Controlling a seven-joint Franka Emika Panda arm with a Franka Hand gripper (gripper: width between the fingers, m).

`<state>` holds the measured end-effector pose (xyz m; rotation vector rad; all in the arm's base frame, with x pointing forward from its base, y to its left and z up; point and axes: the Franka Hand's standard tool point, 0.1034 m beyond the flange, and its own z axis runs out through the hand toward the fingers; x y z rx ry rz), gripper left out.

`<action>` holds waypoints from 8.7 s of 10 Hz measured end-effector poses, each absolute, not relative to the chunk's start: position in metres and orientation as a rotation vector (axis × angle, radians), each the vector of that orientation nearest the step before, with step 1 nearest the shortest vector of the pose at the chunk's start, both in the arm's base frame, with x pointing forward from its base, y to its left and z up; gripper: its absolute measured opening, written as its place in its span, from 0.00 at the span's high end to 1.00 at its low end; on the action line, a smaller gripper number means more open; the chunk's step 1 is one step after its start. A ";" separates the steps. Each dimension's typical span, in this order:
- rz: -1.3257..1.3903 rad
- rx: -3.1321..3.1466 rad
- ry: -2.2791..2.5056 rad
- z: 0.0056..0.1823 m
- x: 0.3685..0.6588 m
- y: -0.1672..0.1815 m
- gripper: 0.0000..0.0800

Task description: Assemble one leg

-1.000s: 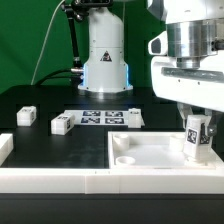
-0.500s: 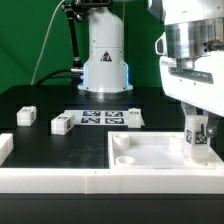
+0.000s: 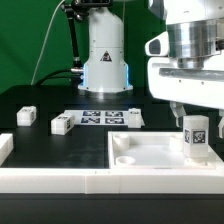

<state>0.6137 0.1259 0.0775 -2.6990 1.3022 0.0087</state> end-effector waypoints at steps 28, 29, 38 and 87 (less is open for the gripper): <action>0.091 -2.286 1.927 0.078 0.616 0.122 0.63; 0.085 -2.332 1.872 0.077 0.616 0.122 0.51; -0.023 -2.973 0.638 0.077 0.613 0.126 0.19; -0.059 -3.070 0.122 0.074 0.616 0.119 0.64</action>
Offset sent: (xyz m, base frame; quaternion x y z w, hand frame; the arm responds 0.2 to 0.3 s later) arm 0.0050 -0.0010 0.0022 -0.0334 -0.0077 -0.2557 0.9661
